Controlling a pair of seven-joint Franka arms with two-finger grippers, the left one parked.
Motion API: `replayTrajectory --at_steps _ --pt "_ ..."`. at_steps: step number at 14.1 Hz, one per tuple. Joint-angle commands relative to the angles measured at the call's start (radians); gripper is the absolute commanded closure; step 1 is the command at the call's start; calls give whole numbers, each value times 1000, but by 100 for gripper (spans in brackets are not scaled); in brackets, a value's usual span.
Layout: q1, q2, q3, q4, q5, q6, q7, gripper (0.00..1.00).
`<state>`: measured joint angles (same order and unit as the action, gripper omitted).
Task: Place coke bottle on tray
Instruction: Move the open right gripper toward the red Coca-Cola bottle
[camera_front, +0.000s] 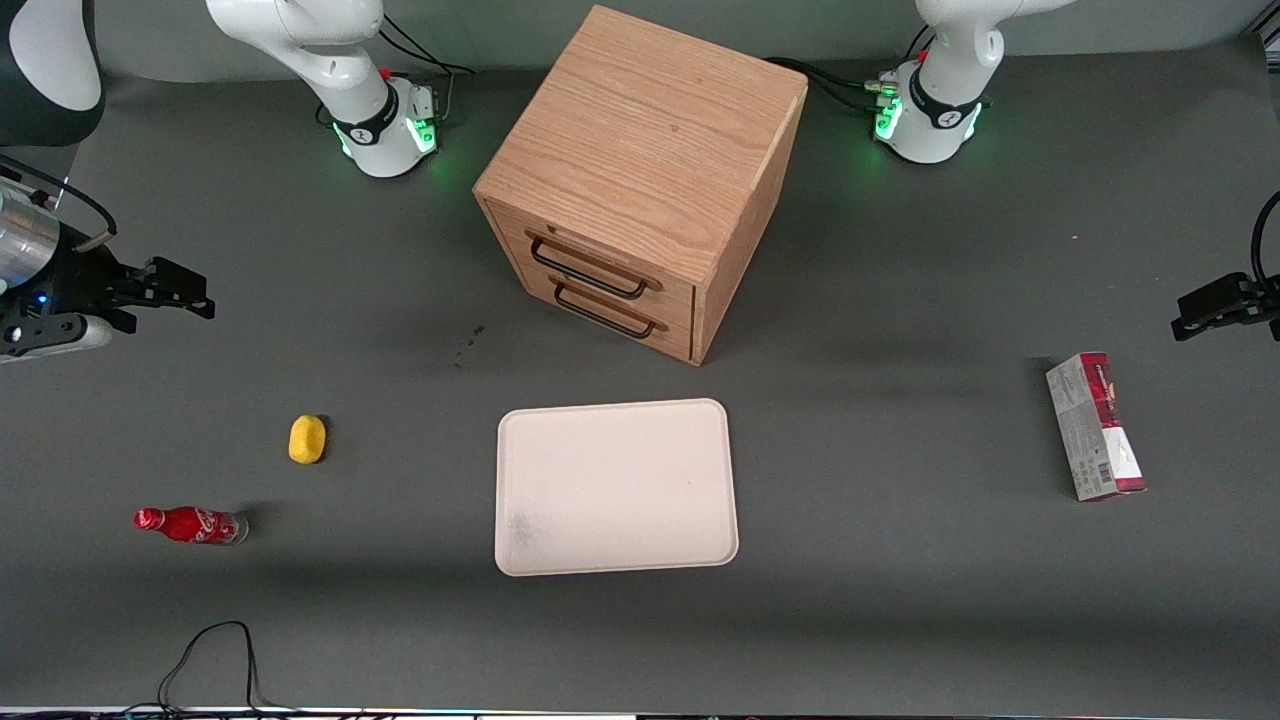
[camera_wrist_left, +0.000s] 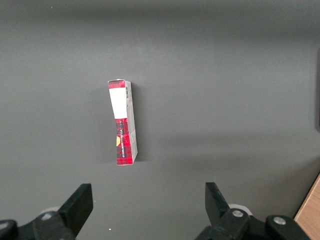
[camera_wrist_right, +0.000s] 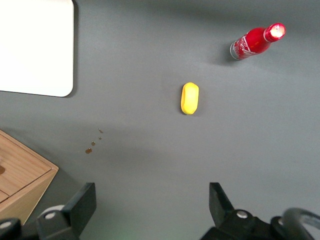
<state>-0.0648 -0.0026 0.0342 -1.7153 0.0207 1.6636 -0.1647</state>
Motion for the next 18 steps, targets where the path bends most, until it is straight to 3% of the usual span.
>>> replayTrajectory --at_steps 1,18 --pt "-16 1 9 23 2 -25 48 0" --pt "-26 1 -5 62 4 -108 50 0"
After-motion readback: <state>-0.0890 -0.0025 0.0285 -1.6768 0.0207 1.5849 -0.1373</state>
